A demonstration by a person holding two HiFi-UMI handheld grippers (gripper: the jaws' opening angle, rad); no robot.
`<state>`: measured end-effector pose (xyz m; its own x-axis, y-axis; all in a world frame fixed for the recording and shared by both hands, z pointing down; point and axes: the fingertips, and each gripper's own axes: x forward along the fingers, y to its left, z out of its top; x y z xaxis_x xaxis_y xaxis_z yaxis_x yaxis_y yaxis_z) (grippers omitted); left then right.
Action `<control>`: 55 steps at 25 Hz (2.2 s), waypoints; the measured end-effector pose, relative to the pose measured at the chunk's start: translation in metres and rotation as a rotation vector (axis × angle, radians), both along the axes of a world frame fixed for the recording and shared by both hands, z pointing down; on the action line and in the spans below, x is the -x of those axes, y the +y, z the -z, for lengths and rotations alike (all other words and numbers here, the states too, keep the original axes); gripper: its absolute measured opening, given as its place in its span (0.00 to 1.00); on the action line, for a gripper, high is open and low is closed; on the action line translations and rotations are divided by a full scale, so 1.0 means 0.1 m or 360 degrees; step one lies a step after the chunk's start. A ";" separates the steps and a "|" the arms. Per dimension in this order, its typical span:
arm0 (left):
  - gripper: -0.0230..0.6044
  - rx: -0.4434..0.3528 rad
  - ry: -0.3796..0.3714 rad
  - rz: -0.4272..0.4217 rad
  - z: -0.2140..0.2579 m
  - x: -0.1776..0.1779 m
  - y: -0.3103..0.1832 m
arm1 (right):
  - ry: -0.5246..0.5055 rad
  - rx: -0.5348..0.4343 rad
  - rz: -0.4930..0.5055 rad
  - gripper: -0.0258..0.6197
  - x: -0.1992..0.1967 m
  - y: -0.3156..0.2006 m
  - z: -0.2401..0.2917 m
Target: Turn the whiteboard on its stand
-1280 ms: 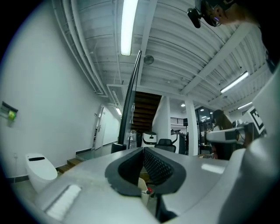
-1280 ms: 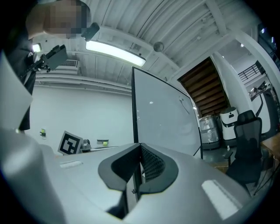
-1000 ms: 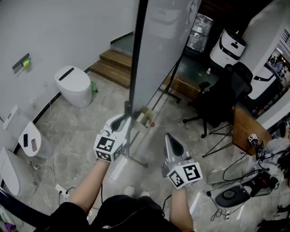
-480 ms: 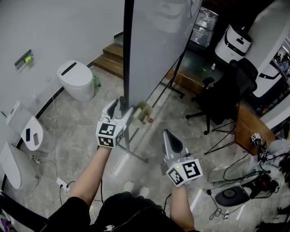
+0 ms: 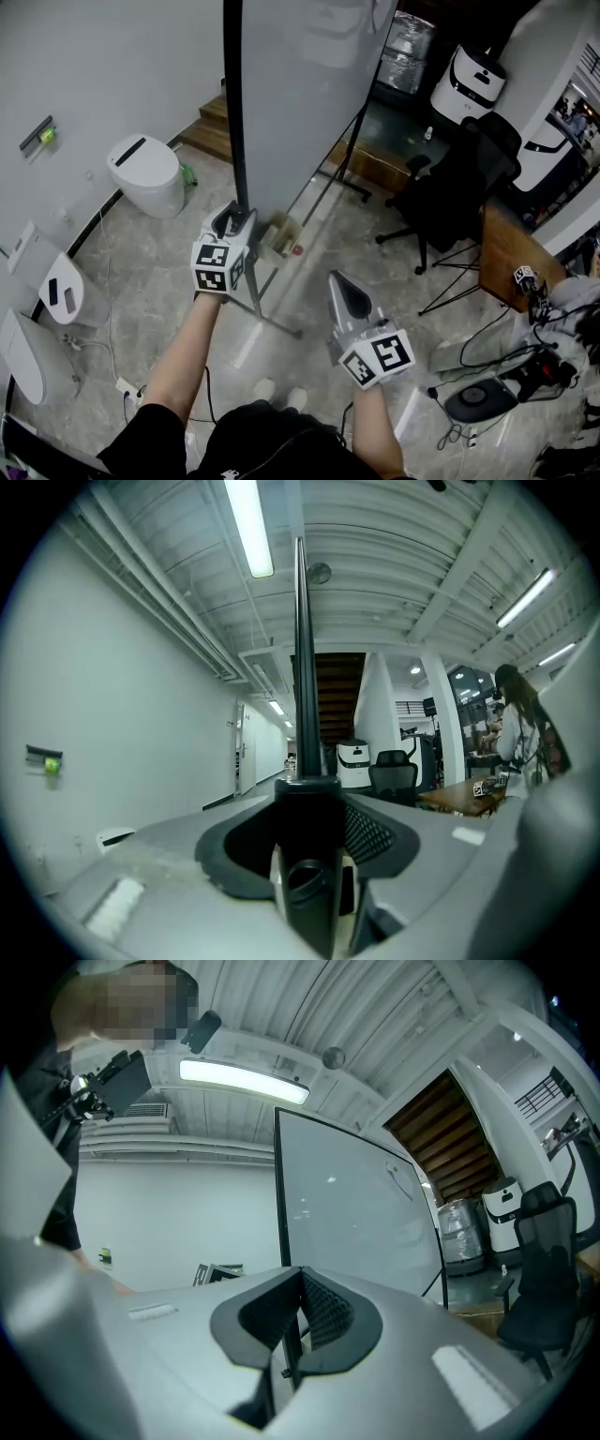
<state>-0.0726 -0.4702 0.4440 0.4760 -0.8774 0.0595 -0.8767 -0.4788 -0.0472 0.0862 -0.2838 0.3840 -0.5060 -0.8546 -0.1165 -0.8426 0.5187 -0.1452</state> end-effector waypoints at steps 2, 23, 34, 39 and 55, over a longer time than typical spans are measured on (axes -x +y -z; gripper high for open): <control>0.35 0.0010 0.0013 -0.0005 0.00 -0.02 0.00 | 0.0001 -0.0002 -0.0013 0.05 -0.05 0.02 0.00; 0.34 0.0060 0.0048 0.0046 -0.01 0.17 0.47 | -0.0008 -0.0003 0.0000 0.05 -0.19 0.14 -0.03; 0.35 0.0061 0.0036 0.0058 -0.01 0.44 0.85 | 0.0000 -0.0024 0.0087 0.05 0.01 0.18 0.01; 0.35 0.0051 0.0028 0.0049 0.00 0.50 0.96 | -0.0008 -0.0040 0.0092 0.05 -0.01 0.20 0.05; 0.40 -0.0035 0.0001 0.0072 0.18 0.56 1.06 | -0.0011 -0.0057 0.0104 0.05 -0.11 0.20 0.07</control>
<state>-0.1290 -0.3644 0.4264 0.4358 -0.8991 0.0397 -0.8974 -0.4375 -0.0565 0.0967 -0.2637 0.3767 -0.5598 -0.8149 -0.1502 -0.8057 0.5777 -0.1311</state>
